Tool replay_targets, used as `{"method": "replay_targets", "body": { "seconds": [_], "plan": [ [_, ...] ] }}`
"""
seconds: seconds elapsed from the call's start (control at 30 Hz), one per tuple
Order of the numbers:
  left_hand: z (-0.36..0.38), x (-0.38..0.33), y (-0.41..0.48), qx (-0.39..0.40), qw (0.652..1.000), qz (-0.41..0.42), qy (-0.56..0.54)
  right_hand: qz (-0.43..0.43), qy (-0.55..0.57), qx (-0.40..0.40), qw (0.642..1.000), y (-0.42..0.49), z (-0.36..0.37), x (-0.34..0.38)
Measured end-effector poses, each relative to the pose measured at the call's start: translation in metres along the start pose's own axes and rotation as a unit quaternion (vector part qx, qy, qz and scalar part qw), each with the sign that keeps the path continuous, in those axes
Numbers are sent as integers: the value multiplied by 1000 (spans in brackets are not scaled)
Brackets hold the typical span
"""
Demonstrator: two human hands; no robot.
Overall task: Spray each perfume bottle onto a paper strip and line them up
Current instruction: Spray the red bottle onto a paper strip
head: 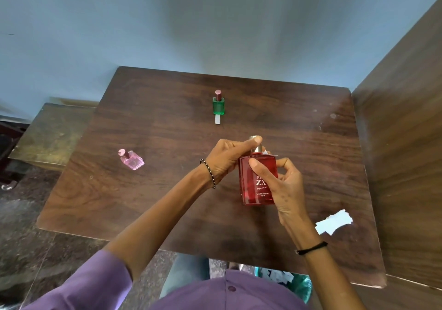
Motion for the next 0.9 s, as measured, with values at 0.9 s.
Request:
{"method": "replay_targets", "body": {
  "seconds": [0.9],
  "plan": [
    [-81,45,150,-154,977,-55,138,-73,-178,21,981,182,11,-4]
  ]
}}
Point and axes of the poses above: each hand's wrist, its own y-axis towards the middle knuckle, its own z-axis out of the palm, x = y × z, the point moved 1 cm from there along y, towards the middle knuckle, and after that the axes turned 10 degrees about -y, right-handed, at the moved point
